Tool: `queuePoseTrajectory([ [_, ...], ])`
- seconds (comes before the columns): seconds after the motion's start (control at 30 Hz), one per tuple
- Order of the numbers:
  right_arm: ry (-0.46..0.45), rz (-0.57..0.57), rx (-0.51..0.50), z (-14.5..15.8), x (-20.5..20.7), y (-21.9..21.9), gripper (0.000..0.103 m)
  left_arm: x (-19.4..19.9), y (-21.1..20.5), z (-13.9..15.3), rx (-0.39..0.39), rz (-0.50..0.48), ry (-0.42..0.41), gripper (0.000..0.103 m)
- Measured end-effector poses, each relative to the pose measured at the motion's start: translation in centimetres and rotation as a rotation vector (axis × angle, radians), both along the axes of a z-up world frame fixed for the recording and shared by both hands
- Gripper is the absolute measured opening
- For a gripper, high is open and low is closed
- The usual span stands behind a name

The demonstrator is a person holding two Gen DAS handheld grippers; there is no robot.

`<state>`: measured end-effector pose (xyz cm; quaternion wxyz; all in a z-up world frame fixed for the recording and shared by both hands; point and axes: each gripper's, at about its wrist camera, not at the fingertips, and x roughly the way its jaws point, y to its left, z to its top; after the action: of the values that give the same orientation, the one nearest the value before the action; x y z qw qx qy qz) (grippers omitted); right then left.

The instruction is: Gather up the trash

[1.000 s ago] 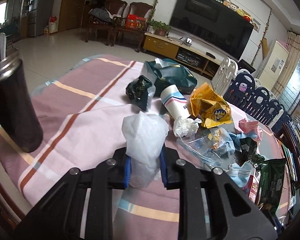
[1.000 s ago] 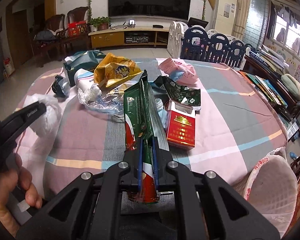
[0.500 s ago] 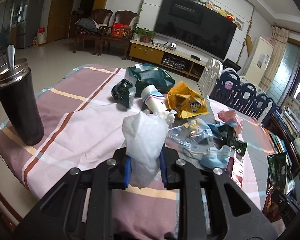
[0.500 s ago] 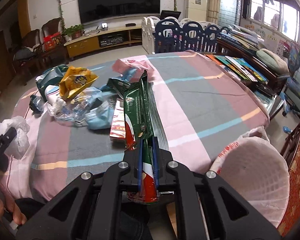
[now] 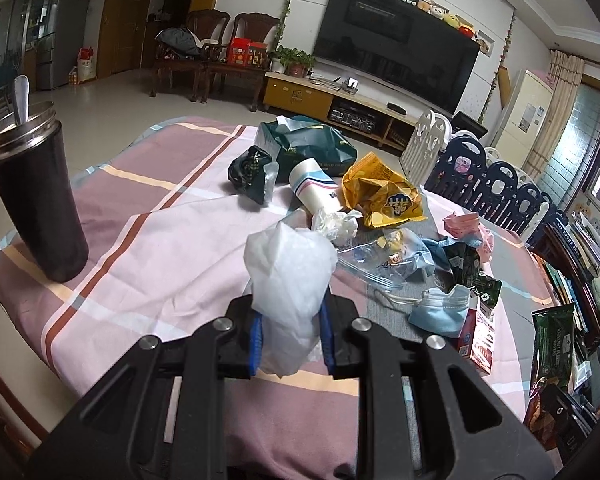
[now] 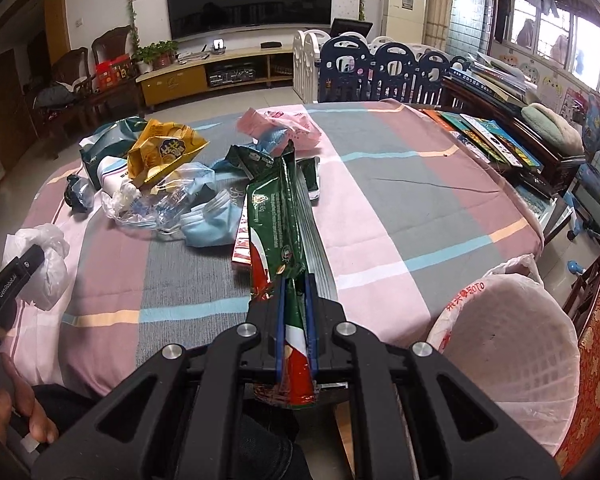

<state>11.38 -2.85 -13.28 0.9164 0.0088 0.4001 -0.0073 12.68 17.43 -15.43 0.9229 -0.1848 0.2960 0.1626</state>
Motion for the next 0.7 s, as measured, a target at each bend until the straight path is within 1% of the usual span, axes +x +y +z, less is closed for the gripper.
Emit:
queuePoseTrajectory([
  [0.7, 0.004, 0.013, -0.005, -0.18, -0.18, 0.35, 0.010, 0.12, 0.13, -0.10, -0.009, 0.005, 0.008, 0.024],
])
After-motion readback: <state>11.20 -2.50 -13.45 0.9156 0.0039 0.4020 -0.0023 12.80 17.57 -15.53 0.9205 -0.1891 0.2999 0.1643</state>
